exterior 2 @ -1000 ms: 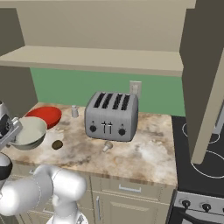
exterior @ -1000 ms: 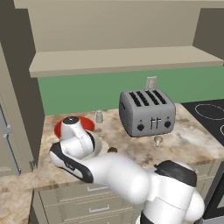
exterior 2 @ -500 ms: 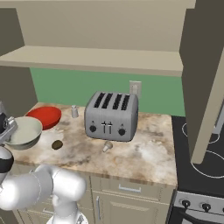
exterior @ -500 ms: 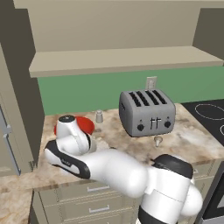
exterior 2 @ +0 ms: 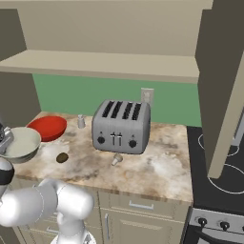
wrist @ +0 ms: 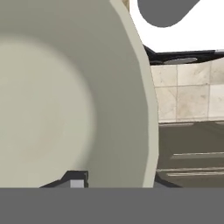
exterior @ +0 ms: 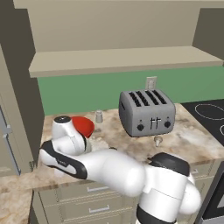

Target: Pick both bowls and place them on the counter. Then place the mushroom in one bowl and place the kiwi in the other bowl.

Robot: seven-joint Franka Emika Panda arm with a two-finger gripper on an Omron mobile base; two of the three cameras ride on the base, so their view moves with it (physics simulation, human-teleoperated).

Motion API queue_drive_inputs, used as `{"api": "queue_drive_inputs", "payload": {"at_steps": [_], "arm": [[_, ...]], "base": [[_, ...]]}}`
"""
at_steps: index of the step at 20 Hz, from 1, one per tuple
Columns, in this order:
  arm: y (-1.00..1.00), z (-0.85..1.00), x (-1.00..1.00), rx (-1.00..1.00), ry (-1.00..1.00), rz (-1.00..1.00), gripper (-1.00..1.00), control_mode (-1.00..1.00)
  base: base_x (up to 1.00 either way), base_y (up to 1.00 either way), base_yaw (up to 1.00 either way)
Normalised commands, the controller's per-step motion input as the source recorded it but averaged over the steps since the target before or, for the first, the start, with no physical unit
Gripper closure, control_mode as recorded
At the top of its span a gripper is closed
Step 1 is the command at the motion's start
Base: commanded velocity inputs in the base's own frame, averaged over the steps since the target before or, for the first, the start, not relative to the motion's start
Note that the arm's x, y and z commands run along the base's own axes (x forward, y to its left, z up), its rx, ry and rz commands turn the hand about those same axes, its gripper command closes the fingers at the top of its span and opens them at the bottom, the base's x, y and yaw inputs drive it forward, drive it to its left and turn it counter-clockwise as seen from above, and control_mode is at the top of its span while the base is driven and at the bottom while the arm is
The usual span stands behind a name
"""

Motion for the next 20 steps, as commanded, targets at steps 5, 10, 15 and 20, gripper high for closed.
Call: {"api": "queue_drive_inputs", "payload": {"at_steps": [5, 10, 15, 20], "arm": [[0.23, 0.02, -0.06, 0.0, 0.03, -0.01, 1.0, -1.0], [0.01, 0.01, -0.09, 0.0, 0.02, -0.06, 1.0, -1.0], [0.0, 0.03, -0.07, 0.0, 0.0, -0.05, -1.0, -1.0], [-0.07, 0.01, -0.13, 0.0, 0.0, -0.06, -1.0, -1.0]], "base": [[0.0, 0.0, 0.0], [0.0, 0.0, 0.0], [0.0, 0.0, 0.0], [0.0, 0.0, 0.0]]}}
